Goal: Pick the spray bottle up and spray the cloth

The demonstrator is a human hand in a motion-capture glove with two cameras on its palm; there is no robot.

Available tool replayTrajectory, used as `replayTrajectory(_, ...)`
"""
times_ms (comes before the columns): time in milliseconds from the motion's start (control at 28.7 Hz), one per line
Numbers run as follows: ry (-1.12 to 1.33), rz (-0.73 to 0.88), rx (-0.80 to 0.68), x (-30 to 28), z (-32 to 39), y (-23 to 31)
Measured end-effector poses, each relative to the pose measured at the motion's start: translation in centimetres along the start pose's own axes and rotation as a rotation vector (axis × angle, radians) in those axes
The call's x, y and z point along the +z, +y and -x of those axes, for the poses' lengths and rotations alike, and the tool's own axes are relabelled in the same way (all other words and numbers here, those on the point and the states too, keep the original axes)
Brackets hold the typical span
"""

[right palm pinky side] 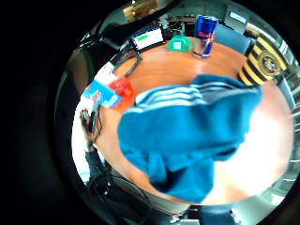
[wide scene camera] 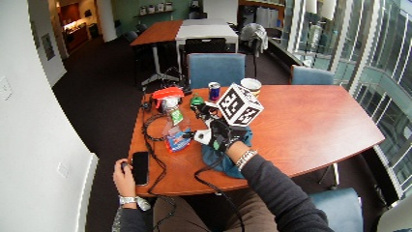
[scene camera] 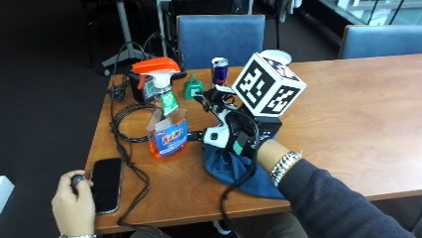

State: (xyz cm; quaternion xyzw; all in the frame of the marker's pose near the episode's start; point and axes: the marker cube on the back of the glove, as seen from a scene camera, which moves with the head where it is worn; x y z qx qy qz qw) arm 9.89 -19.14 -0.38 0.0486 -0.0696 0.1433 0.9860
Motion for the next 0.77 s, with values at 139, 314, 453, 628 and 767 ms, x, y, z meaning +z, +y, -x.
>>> replayTrajectory(139,0.168,0.035,-0.065,-0.8,-0.1,3.3)
replayTrajectory(314,0.274,0.069,-0.157,-1.5,1.0,7.0)
replayTrajectory(453,0.299,0.116,-0.224,-1.7,2.5,10.0)
replayTrajectory(628,0.266,0.155,-0.295,-1.5,4.5,13.2)
replayTrajectory(767,0.248,0.174,-0.321,-1.3,5.3,14.3)
